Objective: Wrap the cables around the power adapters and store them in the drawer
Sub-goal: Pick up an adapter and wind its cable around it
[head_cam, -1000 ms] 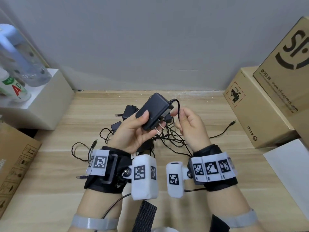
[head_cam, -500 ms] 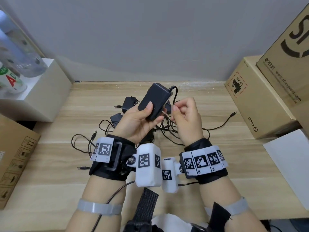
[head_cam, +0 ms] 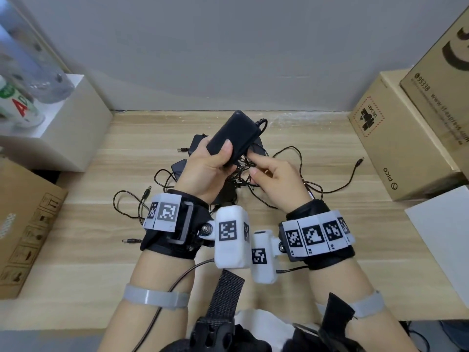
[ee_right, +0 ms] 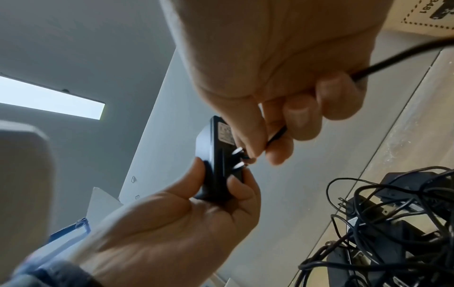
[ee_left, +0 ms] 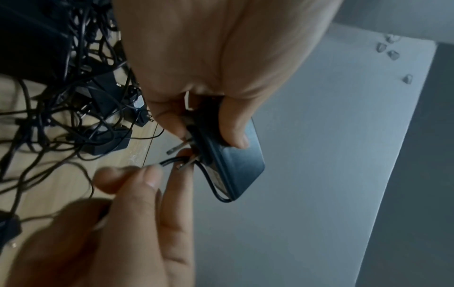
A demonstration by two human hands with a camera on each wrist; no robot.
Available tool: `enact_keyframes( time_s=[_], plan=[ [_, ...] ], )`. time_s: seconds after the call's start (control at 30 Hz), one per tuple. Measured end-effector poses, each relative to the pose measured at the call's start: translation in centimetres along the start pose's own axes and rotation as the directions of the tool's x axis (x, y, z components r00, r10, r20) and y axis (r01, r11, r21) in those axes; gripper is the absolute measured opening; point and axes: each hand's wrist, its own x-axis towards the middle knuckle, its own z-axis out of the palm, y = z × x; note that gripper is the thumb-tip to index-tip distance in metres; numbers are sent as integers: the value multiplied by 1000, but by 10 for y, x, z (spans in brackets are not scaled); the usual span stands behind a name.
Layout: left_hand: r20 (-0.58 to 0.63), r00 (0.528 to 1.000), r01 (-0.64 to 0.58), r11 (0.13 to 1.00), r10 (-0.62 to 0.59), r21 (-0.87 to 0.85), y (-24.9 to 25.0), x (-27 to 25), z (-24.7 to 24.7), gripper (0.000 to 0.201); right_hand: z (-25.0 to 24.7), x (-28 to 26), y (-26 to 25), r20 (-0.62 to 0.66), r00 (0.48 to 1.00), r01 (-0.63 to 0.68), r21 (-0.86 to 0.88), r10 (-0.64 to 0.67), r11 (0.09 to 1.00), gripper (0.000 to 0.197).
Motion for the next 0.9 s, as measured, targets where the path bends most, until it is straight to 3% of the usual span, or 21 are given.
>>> enact_keyframes(
  time_s=[0.07,0.23,0.33,0.4,0.53,0.67,0.73,0.83,0.9],
  plan=[
    [20,1000,-23,998,22,50,0,0,1,62,-2,0,-3,8,1000,-17,-36,17,999,35],
    [67,996,-74,973,61,220,1,2,8,38,-2,4,-11,55,998,0,-122,6,993,11],
    [61,994,-104,915,88,390,11,8,13,28,-9,9,-22,93,995,-2,-214,23,977,8],
    [44,991,-130,864,125,487,18,12,13,23,-18,12,-30,95,995,-1,-236,24,972,18],
    [58,986,-163,814,158,557,24,12,10,24,-36,11,-49,168,986,60,-302,-9,952,17],
    [102,988,-155,744,116,650,22,10,9,47,-46,11,-60,190,979,143,-416,-68,898,11],
    [127,986,-167,685,109,709,21,9,7,50,-48,12,-62,176,977,182,-371,-123,911,8],
    [197,979,-183,605,44,775,20,9,2,38,-54,15,-61,67,978,206,-280,-195,938,13],
    [279,960,-197,634,-31,748,21,8,-1,39,-61,18,-59,-43,975,202,-222,-216,954,12]
  ],
)
